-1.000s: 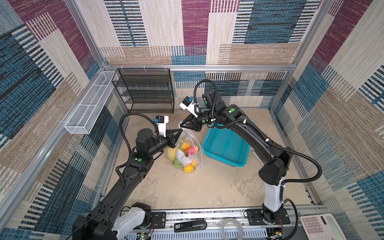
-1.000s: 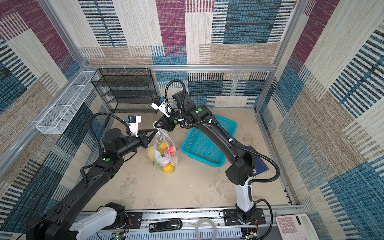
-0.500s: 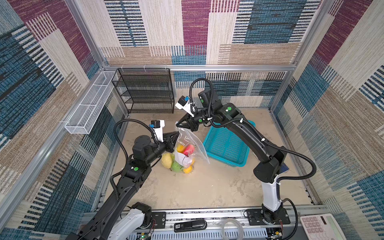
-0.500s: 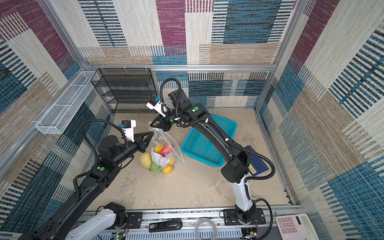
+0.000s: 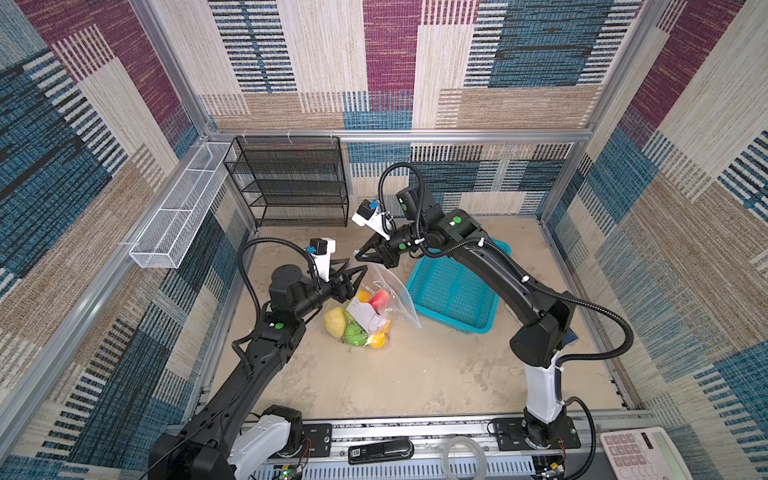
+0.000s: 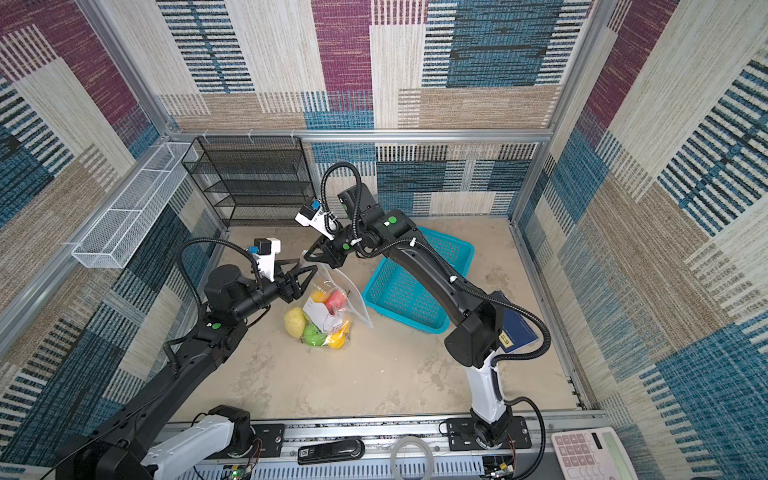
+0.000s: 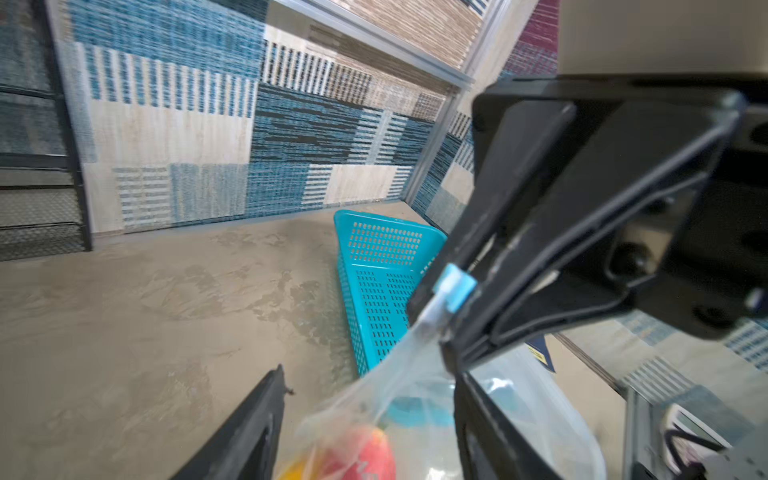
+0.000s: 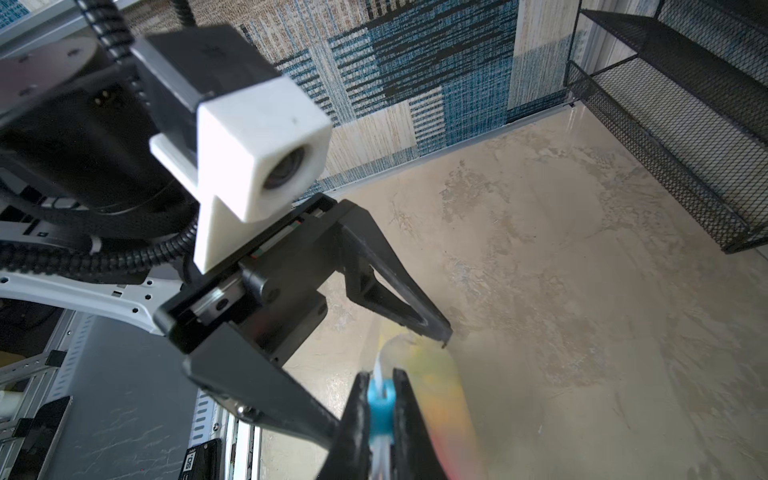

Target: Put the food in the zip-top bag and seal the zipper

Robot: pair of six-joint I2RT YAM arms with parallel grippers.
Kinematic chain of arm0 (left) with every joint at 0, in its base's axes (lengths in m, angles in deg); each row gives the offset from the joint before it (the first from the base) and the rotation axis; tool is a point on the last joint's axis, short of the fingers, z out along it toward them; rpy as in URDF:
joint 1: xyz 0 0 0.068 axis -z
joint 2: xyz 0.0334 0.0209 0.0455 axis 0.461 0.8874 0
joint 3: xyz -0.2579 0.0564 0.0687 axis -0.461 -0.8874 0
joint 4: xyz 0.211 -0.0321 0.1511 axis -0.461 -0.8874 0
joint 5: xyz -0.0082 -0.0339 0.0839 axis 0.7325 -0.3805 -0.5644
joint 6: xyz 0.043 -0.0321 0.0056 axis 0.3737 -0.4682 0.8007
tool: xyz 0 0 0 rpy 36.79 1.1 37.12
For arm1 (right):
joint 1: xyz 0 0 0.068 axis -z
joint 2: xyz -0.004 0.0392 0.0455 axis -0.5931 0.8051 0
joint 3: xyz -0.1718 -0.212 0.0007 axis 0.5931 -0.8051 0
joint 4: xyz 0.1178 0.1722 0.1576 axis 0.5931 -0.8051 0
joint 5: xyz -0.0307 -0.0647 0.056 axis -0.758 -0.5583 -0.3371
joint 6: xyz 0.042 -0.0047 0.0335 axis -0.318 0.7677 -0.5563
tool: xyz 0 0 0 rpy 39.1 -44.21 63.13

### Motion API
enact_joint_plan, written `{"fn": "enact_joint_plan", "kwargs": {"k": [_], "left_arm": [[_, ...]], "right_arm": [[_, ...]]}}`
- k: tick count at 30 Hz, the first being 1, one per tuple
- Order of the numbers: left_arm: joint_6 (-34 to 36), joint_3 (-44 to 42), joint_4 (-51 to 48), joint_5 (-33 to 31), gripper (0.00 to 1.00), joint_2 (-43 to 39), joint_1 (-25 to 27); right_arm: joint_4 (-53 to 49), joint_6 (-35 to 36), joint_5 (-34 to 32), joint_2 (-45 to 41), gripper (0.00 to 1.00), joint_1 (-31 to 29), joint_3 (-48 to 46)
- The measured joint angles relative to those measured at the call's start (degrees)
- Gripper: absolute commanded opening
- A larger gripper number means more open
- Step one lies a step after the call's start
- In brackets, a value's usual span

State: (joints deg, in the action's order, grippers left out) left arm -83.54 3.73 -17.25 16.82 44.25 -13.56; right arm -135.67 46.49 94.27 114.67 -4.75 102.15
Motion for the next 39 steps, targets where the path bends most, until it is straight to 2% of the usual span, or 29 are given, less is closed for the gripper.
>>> {"fn": "enact_joint_plan", "kwargs": {"k": [3,8,10,11,14,19,23,29,39], "left_arm": [[2.43,0.7,1.33,3.96,0.6,1.22,-1.31],[5.03,2.62,2.01,8.92,0.25,2.6,-1.62],[5.29,3.13,2.34,10.49,0.03,3.19,-1.64],[5.38,3.21,2.34,11.32,0.0,3.37,-1.64],[5.92,3.21,2.34,11.5,0.0,3.41,-1.66],[6.05,3.13,2.27,11.45,0.0,2.58,-1.66],[6.05,3.1,2.21,11.23,0.0,2.45,-1.66],[6.05,3.02,2.21,10.45,0.0,2.58,-1.66],[5.88,3.02,2.21,9.92,0.0,2.93,-1.66]], "right_arm": [[-0.02,0.17,0.0,0.0,0.04,0.0,0.02],[-0.33,0.42,-0.04,0.04,0.04,0.0,0.46],[-0.39,0.48,-0.15,0.15,0.04,0.0,0.92],[-0.39,0.57,-0.31,0.22,0.05,0.02,1.03],[-0.46,0.57,-0.37,0.24,0.08,0.07,1.07],[-0.42,0.59,-0.24,0.22,0.34,0.07,1.42],[-0.66,0.48,-1.57,-0.96,0.46,-0.02,1.31],[2.25,-2.54,-4.22,-5.31,0.46,0.0,-2.29],[3.89,-6.03,-4.92,-2.47,0.41,0.0,-2.54]]}}
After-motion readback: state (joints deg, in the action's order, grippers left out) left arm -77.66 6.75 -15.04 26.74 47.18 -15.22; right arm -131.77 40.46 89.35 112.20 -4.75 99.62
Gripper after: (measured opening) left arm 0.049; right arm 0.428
